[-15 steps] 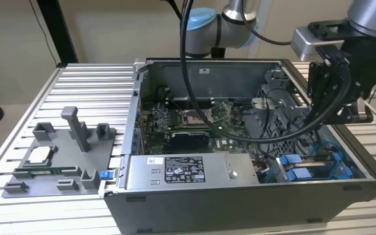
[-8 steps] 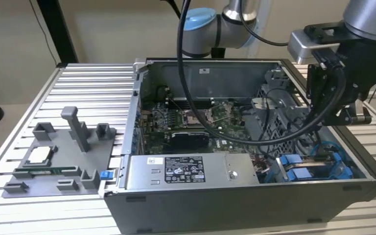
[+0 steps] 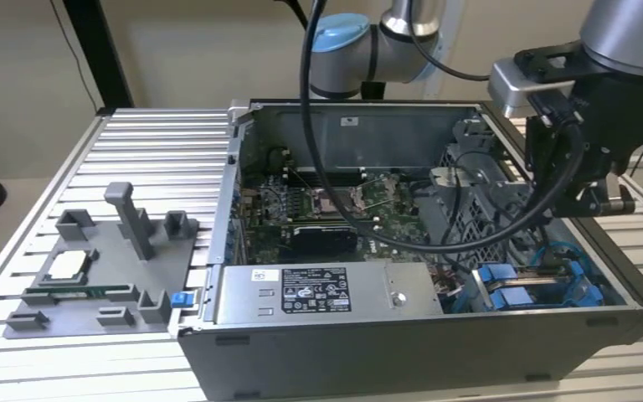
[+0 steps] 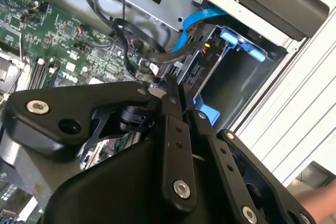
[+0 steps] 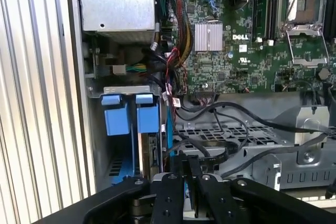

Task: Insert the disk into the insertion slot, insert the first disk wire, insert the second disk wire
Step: 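Insert the second disk wire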

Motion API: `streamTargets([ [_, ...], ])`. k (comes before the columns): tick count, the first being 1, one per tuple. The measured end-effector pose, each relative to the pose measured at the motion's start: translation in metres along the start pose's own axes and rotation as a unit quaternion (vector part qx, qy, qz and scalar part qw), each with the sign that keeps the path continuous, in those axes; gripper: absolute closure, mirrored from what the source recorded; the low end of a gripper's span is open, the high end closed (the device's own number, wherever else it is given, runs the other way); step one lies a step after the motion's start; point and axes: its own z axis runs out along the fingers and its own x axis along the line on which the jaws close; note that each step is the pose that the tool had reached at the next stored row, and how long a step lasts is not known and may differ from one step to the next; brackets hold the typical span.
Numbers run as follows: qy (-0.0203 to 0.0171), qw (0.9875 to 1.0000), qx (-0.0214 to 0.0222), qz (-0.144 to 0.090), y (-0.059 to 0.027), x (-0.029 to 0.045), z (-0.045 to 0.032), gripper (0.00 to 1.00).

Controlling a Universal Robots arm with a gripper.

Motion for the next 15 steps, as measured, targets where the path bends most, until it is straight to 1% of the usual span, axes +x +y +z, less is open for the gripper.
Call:
streamTargets([
  [2, 0.0, 1.0, 0.0091, -0.001, 0.001, 0.0002, 0.0012, 1.0],
  [5, -0.0001, 0.9998, 0.0208, -0.002, 0.0022, 0.0004, 0.0031, 1.0],
  [7, 0.0, 0.9996, 0.0266, -0.002, 0.0029, 0.0006, 0.0047, 1.0],
  [9, 0.0001, 0.9995, 0.0315, -0.003, 0.0037, 0.0008, 0.0064, 1.0],
  [11, 0.0005, 0.9994, 0.0346, -0.003, 0.0045, 0.001, 0.0081, 1.0],
  [15, 0.0055, 0.9994, 0.035, -0.004, 0.0065, 0.0032, 0.0101, 1.0],
])
